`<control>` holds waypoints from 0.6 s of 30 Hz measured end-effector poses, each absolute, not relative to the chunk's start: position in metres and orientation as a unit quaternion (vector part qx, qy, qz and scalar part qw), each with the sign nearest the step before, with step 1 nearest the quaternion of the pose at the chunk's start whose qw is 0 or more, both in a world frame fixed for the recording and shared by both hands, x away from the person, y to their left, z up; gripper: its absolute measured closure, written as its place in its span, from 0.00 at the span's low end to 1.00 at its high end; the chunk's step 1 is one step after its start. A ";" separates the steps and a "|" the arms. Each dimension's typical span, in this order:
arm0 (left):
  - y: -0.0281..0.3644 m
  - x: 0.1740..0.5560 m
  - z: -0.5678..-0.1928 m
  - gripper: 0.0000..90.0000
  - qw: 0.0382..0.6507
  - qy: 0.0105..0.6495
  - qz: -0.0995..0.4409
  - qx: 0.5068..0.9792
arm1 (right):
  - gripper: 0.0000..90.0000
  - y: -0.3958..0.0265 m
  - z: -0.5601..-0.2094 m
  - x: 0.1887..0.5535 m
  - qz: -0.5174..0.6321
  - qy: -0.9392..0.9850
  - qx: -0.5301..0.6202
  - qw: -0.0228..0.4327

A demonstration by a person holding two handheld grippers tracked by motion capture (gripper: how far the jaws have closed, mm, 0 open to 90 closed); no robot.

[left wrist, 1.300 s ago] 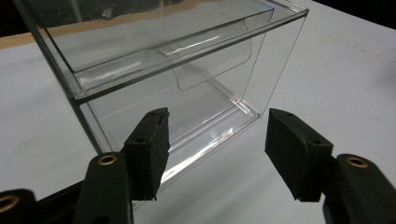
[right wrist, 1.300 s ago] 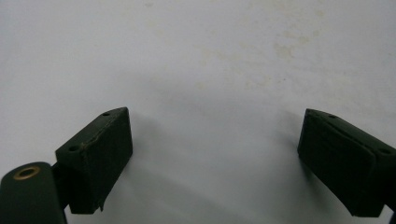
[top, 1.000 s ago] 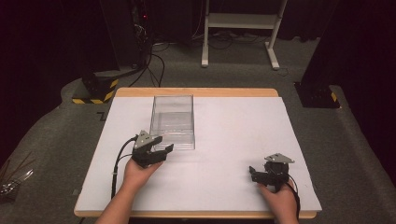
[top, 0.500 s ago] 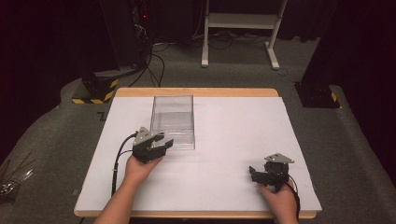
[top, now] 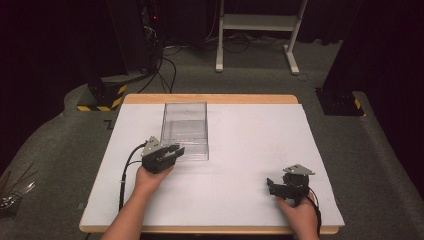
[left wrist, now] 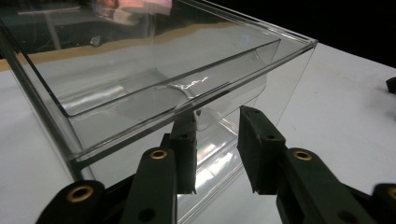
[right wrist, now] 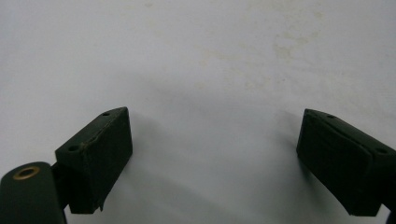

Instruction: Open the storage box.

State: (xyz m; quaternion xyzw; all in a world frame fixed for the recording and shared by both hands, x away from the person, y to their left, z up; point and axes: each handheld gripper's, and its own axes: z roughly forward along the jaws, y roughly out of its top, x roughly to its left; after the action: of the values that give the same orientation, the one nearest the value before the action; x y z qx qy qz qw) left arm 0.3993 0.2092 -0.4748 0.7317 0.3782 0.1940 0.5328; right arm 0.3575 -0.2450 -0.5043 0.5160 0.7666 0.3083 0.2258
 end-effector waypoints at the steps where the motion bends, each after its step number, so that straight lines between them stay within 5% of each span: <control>1: 0.210 0.400 -0.475 0.77 0.535 0.376 0.193 0.731 | 0.12 -0.245 -0.504 0.358 0.308 0.767 0.516 0.226; 18: 0.221 0.396 -0.480 0.87 0.555 0.355 0.184 0.730 | 0.12 -0.245 -0.504 0.357 0.308 0.767 0.515 0.227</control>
State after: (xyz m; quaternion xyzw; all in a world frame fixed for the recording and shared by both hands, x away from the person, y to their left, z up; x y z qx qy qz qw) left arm 0.3956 0.2207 -0.4805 0.7298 0.3548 0.1837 0.5548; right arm 0.3573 -0.2448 -0.5043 0.5150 0.7670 0.3080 0.2274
